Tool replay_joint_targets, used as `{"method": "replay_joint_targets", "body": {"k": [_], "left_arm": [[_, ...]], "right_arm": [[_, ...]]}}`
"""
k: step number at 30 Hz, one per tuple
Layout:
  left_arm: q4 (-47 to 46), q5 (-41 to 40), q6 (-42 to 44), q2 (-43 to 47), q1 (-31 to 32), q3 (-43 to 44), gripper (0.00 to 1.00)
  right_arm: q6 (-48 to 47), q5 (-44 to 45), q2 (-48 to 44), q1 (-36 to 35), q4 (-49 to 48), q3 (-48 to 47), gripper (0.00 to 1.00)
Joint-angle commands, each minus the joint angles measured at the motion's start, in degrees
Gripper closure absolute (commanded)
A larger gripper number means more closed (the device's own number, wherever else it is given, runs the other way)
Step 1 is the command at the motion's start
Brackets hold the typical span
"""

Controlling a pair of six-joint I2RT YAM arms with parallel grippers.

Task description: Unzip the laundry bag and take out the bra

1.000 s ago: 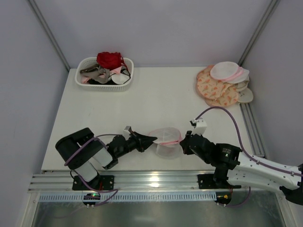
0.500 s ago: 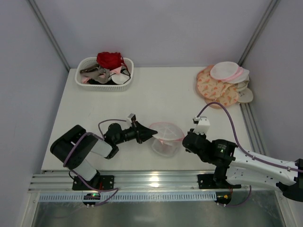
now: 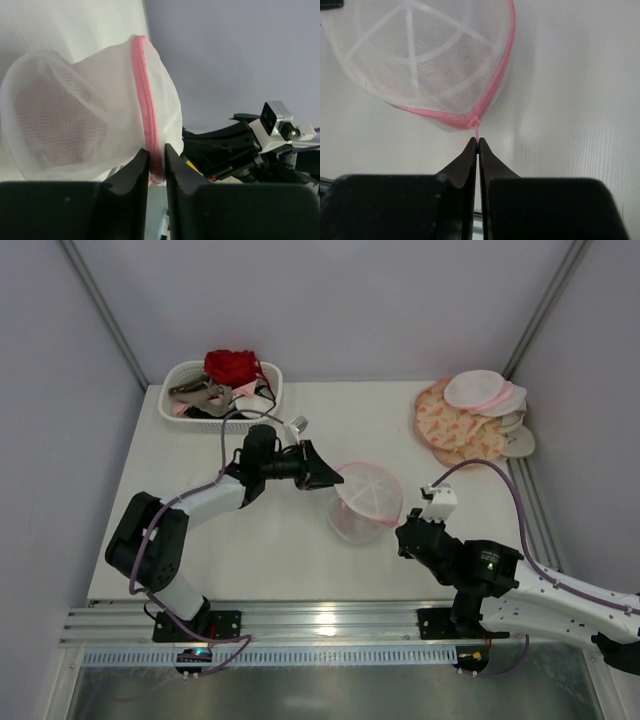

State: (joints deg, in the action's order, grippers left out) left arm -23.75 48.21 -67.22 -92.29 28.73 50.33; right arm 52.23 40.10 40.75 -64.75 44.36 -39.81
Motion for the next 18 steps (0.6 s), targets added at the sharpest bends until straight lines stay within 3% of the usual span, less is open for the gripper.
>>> {"method": "replay_joint_targets", "body": {"k": [1, 2, 3, 5, 8, 12, 18], "left_arm": [[16.19, -4.60, 11.68, -1.92, -1.66, 4.52, 0.70], [13.84, -5.05, 10.80, -1.93, -1.66, 4.08, 0.49], [12.51, -5.66, 9.66, -1.41, -1.66, 2.16, 0.39], [11.53, -9.78, 7.64, 1.91, -1.57, -0.13, 0.08], [13.72, -16.62, 5.54, 7.63, -0.70, -5.92, 0.01], [15.22, -23.23, 0.10, 20.36, 3.51, -14.10, 0.01], [10.13, -30.08, -9.68, 27.77, 10.64, -21.41, 0.00]], "right_arm": [[-4.85, 0.51, -1.47, 0.33, -2.24, 2.19, 0.96], [-4.85, 0.42, -1.38, 0.33, -2.61, 2.37, 0.96], [-5.29, -0.19, -1.03, 0.33, -3.74, 2.46, 0.96], [-5.47, -0.81, 0.20, 0.33, -4.63, 2.46, 0.97], [-6.70, -3.18, 2.22, 0.33, -8.14, 2.72, 0.96], [-8.72, -7.21, 4.33, 0.33, -16.55, 4.47, 0.96], [-12.76, -17.24, 5.21, 0.42, -29.05, 8.00, 0.96]]}}
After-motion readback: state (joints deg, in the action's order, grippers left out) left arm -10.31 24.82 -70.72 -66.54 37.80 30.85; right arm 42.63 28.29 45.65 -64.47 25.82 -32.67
